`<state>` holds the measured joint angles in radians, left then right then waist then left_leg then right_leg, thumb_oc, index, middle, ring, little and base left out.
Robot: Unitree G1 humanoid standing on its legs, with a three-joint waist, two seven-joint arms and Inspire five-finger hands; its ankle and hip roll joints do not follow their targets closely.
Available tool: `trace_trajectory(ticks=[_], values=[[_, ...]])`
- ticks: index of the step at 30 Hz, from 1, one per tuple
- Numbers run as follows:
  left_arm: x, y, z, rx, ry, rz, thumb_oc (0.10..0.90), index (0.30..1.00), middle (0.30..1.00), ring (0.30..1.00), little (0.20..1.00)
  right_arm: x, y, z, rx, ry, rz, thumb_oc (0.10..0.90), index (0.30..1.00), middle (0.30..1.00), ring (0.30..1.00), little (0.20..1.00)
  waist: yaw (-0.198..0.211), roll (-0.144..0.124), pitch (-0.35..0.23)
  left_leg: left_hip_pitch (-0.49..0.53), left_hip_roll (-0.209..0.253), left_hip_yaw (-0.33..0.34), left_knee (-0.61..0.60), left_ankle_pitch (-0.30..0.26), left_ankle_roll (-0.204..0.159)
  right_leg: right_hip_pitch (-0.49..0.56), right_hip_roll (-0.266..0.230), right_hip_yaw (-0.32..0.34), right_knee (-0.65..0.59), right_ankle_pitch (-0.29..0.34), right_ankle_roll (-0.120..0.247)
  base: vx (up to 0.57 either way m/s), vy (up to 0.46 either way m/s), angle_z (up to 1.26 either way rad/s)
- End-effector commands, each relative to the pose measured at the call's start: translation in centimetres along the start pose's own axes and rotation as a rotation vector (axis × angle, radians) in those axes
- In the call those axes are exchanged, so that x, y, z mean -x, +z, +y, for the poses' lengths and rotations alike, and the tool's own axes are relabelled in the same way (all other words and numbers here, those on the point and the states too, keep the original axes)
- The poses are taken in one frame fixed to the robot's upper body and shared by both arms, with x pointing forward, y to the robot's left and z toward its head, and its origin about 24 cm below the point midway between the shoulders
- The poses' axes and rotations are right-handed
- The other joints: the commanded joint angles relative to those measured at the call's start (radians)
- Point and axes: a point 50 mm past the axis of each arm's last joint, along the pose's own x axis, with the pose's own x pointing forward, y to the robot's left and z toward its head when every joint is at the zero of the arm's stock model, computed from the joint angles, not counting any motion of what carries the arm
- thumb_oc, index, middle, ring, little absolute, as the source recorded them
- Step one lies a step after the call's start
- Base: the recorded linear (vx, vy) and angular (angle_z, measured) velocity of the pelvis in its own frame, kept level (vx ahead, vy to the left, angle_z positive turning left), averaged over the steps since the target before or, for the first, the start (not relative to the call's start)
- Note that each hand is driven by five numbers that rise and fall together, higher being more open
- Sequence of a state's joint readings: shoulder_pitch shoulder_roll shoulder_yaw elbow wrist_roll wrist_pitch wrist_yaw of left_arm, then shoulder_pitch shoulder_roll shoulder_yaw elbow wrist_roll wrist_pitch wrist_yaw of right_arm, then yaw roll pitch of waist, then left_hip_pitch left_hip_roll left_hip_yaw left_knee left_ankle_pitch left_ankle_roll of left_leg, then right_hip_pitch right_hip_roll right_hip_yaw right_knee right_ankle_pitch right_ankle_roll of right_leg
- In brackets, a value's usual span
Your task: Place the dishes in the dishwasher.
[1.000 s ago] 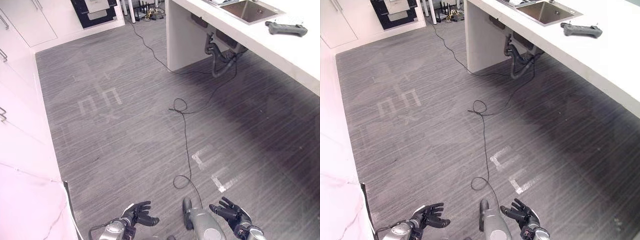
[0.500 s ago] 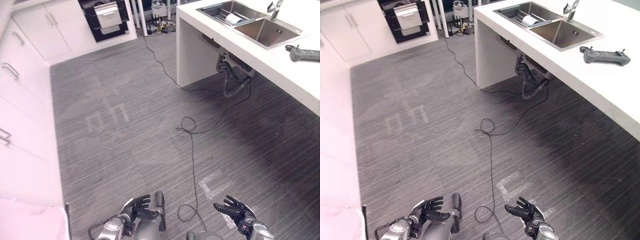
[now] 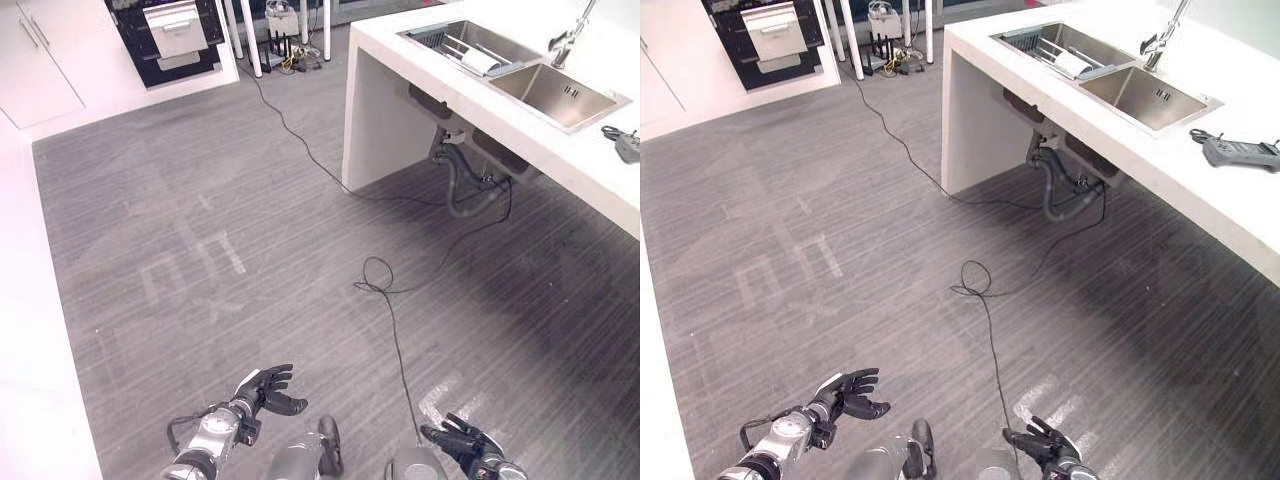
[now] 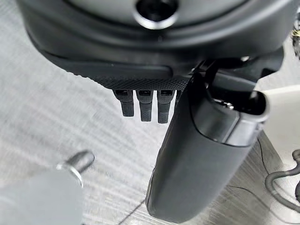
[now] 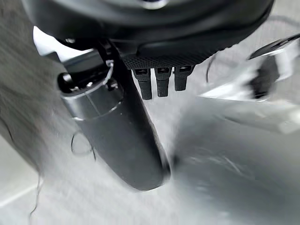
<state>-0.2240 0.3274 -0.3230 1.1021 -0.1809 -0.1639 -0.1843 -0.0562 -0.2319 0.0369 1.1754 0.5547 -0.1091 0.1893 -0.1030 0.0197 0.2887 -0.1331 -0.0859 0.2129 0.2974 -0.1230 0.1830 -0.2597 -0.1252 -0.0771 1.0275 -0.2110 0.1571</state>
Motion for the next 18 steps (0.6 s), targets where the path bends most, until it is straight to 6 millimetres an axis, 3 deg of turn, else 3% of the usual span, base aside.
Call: trace_trajectory(ticks=[1, 3, 4, 6, 11, 12, 14, 16, 18], values=[[-0.3, 1.6, -0.6, -0.013, -0.013, -0.072, 0.8, 0.9, 0.9, 0.9, 0.9, 0.8, 1.7, -2.9, 0.064, -0.061, -0.069, 0.8, 0.9, 0.9, 0.9, 0.9, -0.033, 0.05, -0.027, 0.034, 0.059, -0.092, 0.003, -0.116, -0.092, 0.099, 0.109, -0.137, -0.51, 0.066, -0.073, 0.32, -0.045, 0.15], [-0.4, 1.7, -0.7, -0.011, 0.0, -0.065, 0.8, 0.9, 0.9, 0.9, 0.9, 0.8, 2.0, -3.0, 0.06, -0.056, -0.078, 0.8, 0.9, 0.9, 0.9, 0.9, -0.05, 0.049, -0.012, 0.064, 0.064, -0.091, 0.003, -0.143, -0.098, 0.092, 0.072, -0.146, -0.713, 0.098, -0.073, 0.34, -0.098, 0.57], [-0.3, 1.1, -0.8, -0.003, 0.008, -0.053, 0.8, 0.9, 0.9, 0.9, 0.9, 0.8, 2.0, -3.0, 0.066, -0.053, -0.076, 0.8, 0.9, 0.9, 0.9, 0.9, -0.062, 0.027, -0.014, 0.087, 0.042, -0.083, 0.003, -0.168, -0.098, 0.024, 0.016, -0.119, -0.728, 0.137, -0.041, 0.35, -0.125, 1.07], [0.0, -0.3, -1.3, 0.009, 0.014, -0.023, 0.8, 0.9, 0.9, 0.9, 0.9, 0.7, 1.8, -2.8, 0.075, -0.05, -0.071, 0.8, 0.9, 0.9, 0.9, 0.9, -0.068, 0.008, -0.016, 0.132, 0.022, -0.067, 0.003, -0.216, -0.095, -0.038, -0.042, -0.095, -0.728, 0.195, 0.001, 0.5, -0.196, 0.24], [0.5, -2.4, -2.4, 0.013, 0.009, 0.044, 0.8, 0.9, 0.9, 0.9, 0.9, 0.6, 1.5, -2.6, 0.055, -0.065, -0.07, 0.8, 0.9, 0.9, 0.9, 0.9, -0.074, 0.02, -0.035, 0.239, 0.052, -0.077, 0.003, -0.232, -0.117, 0.014, -0.007, -0.101, -0.728, 0.163, -0.04, 0.49, -0.238, -0.14], [0.5, -2.7, -2.5, 0.025, 0.007, 0.053, 0.8, 0.9, 0.9, 0.9, 0.9, 0.6, 1.6, -2.5, 0.056, -0.068, -0.071, 0.8, 0.9, 0.9, 0.9, 0.9, -0.075, 0.023, -0.045, 0.279, 0.066, -0.07, 0.003, -0.216, -0.137, 0.032, 0.002, -0.113, -0.728, 0.142, -0.06, 0.33, -0.163, 0.37], [0.5, -2.8, -2.9, 0.04, -0.002, 0.045, 0.8, 0.9, 0.9, 0.9, 0.9, 0.6, 2.0, -2.7, 0.078, -0.077, -0.079, 0.8, 0.9, 0.9, 0.9, 0.9, -0.063, 0.022, -0.056, 0.314, 0.078, -0.069, 0.064, -0.058, -0.198, 0.071, 0.015, -0.122, -0.728, 0.097, -0.101, 0.39, -0.218, 0.23], [0.5, -2.8, -3.2, 0.052, -0.008, 0.032, 0.8, 0.9, 0.9, 0.9, 0.9, 0.7, 2.2, -3.0, 0.099, -0.085, -0.085, 0.8, 0.9, 0.9, 0.9, 0.9, -0.056, 0.027, -0.055, 0.27, 0.08, -0.08, 0.186, 0.008, -0.228, 0.095, 0.027, -0.125, -0.728, 0.075, -0.125, 0.26, -0.182, -0.1], [0.5, -2.4, -3.1, 0.063, -0.014, 0.014, 0.8, 0.9, 0.9, 0.9, 0.9, 0.8, 2.6, -3.4, 0.117, -0.097, -0.089, 0.8, 0.9, 0.9, 0.9, 0.9, -0.04, 0.015, -0.047, 0.139, 0.13, -0.054, 0.391, 0.063, -0.238, 0.144, 0.026, -0.151, -0.728, 0.042, -0.162, 0.25, -0.246, -0.5]])
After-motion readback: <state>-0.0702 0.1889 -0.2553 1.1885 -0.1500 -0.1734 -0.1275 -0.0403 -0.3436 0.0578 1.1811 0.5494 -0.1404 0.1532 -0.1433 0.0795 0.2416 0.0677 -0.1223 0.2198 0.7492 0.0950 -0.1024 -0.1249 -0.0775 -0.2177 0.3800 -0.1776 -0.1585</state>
